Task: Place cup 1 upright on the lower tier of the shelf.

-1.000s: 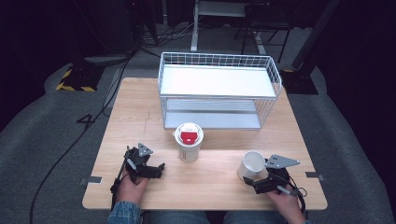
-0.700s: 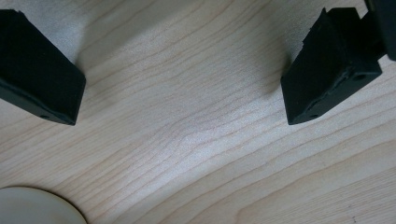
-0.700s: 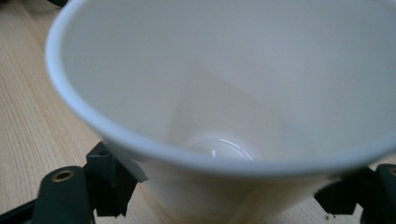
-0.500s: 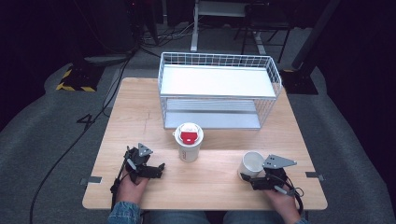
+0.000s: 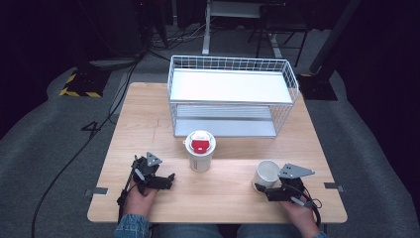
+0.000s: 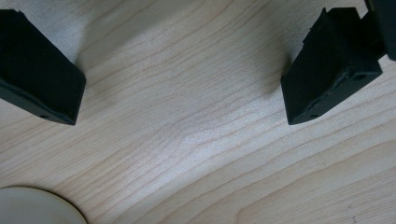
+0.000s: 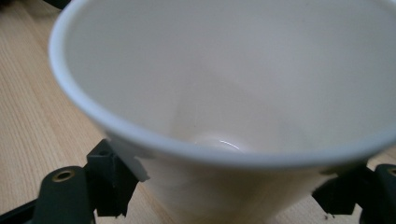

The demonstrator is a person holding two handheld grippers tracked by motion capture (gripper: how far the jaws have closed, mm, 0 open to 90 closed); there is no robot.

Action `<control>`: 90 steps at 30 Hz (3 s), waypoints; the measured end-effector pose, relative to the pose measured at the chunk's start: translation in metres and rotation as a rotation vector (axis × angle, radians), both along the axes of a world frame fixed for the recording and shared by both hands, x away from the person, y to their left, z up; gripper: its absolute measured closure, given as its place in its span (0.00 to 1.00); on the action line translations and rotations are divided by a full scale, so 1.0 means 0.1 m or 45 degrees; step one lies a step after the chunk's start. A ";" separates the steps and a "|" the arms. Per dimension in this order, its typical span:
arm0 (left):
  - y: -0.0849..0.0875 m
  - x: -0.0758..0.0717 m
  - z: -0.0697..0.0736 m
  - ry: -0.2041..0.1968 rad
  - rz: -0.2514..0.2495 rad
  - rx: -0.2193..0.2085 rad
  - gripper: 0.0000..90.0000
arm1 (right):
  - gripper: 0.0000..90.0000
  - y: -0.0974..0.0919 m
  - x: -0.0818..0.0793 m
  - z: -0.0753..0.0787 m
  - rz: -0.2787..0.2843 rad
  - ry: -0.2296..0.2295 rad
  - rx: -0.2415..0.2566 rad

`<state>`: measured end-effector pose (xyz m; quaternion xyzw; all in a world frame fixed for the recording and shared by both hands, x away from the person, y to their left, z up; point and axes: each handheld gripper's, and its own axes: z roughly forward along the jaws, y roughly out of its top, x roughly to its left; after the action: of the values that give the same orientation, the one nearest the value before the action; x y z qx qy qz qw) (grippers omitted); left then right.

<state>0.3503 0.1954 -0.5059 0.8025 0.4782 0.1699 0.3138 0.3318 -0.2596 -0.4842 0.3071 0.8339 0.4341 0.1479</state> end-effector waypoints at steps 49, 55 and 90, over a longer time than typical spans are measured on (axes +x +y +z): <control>0.00 0.00 0.00 0.000 0.002 -0.002 0.00 | 0.25 0.21 0.73 0.73 -0.172 -0.027 0.080; -0.01 0.00 0.00 0.000 0.004 -0.002 0.00 | 0.25 0.23 0.88 0.76 -0.192 -0.018 0.061; -0.01 0.00 0.00 0.001 0.002 -0.003 0.00 | 0.25 0.51 1.51 0.59 -0.322 -0.025 0.033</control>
<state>0.3506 0.1948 -0.5060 0.8019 0.4790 0.1692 0.3143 0.4833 -0.2088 -0.4251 0.4076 0.7812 0.4258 0.2057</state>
